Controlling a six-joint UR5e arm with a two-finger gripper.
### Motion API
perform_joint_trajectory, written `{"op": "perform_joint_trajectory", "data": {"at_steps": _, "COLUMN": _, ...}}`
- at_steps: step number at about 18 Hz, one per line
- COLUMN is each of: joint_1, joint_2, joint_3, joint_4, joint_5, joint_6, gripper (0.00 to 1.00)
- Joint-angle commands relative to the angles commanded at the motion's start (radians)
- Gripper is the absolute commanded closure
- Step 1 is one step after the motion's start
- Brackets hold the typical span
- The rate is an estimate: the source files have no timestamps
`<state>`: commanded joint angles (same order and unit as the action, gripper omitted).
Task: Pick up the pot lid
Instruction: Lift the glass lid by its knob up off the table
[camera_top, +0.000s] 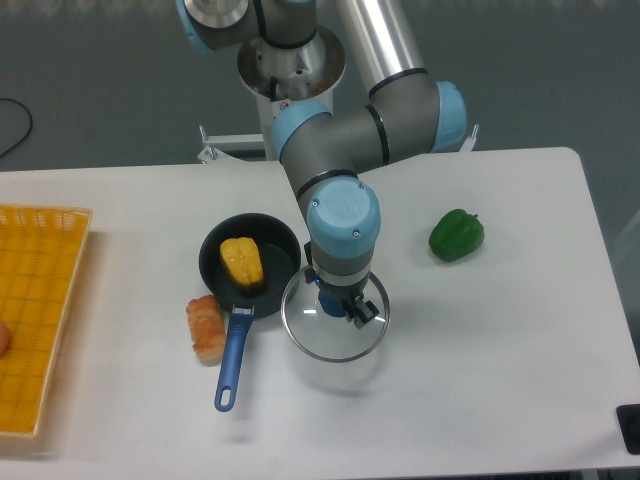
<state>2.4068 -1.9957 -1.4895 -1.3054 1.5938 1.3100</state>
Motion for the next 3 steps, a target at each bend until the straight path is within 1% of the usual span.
{"op": "perform_joint_trajectory", "data": {"at_steps": 3, "joint_1": 0.000, "joint_2": 0.000, "joint_3": -0.002, "joint_4": 0.002, "joint_5": 0.000, "joint_6": -0.002, "gripper": 0.42}}
